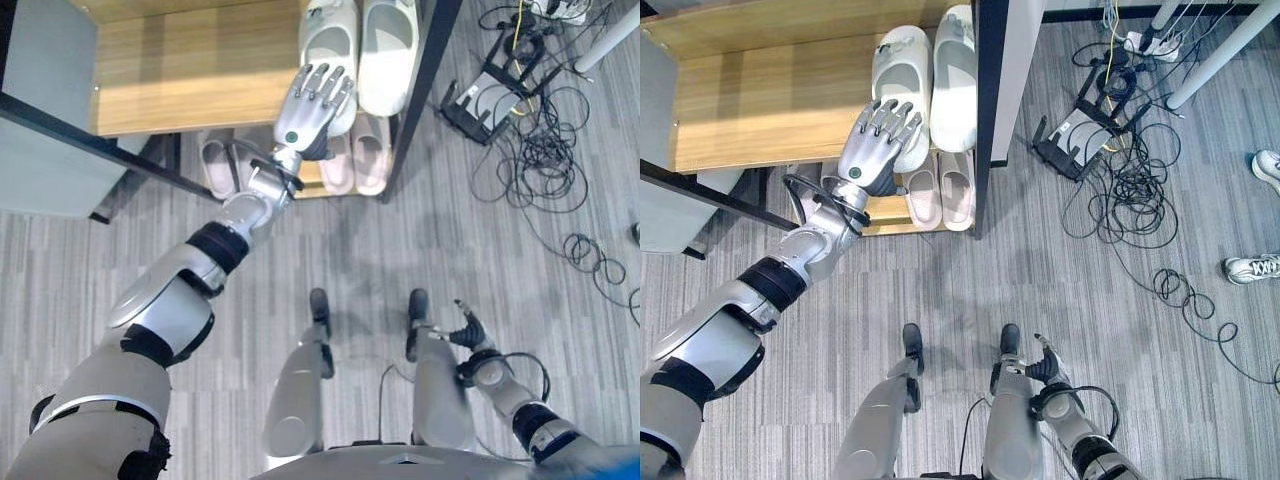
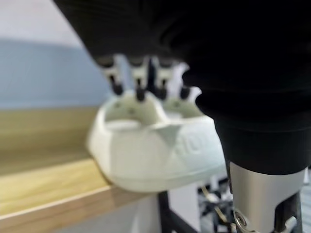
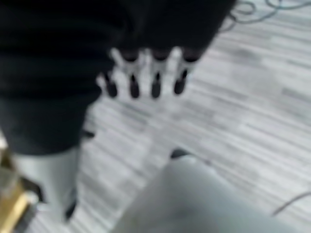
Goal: Arrange the slippers neatly on the shoe rack.
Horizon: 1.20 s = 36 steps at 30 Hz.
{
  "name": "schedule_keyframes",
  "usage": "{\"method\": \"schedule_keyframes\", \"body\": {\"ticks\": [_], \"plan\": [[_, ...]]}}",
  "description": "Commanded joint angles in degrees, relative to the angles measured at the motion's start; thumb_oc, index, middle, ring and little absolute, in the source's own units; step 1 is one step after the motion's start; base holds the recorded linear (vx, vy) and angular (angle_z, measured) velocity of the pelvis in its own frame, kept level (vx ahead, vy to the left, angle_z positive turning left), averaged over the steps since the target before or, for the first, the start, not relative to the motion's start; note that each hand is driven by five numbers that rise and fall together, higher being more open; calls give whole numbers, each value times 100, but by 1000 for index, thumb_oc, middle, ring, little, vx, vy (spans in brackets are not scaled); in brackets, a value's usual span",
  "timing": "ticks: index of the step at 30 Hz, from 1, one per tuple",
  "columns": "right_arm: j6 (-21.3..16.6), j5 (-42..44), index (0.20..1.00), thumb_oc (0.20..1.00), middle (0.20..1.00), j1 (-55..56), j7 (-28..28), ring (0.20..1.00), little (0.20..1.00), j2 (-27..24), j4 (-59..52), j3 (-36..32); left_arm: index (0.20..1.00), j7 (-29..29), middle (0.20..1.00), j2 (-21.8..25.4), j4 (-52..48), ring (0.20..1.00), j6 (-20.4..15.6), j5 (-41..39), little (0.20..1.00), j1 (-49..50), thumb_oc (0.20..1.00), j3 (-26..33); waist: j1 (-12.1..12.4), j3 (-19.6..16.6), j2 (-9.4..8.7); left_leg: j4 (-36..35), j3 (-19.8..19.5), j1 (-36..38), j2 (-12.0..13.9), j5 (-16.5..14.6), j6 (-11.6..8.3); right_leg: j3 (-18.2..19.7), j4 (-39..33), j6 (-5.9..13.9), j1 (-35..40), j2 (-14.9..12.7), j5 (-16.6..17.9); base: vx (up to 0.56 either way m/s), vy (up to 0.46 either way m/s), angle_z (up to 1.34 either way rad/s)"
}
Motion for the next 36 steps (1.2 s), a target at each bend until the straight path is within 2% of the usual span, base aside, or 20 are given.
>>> {"method": "schedule_keyframes", "body": {"ticks": [1,19,27,36], "plan": [[-136,171,1000,1000,1000,-226,-44,1000,1000,55,-65,-8,1000,91,1000,291,177,1000,31,54,1000,-846,1000,212,-10,224,-114,326,-18,-333,-444,-690,289,-250,-1202,314,487,43,821,0,0,0],[-123,144,1000,1000,1000,-249,-19,1000,1000,17,-80,69,1000,-190,1000,571,741,1000,63,-329,1000,-1656,1000,-86,-94,195,-125,212,-13,-523,-447,-575,264,-271,-1298,357,310,31,925,0,0,0],[-89,70,1000,1000,1000,-193,17,1000,1000,27,-35,135,1000,-322,1000,237,862,1000,-131,-753,1000,-1493,1000,107,-127,159,-160,289,5,-541,-415,-609,240,-229,-1217,306,260,59,853,0,0,0],[-27,-27,1000,1000,1000,-153,-37,1000,1000,46,85,188,1000,-185,1000,-96,1300,1000,-232,-1363,1000,-1329,1000,398,-198,-6,-185,326,75,-584,-397,-625,237,-168,-1220,279,160,79,883,-4,-3,-2]]}}
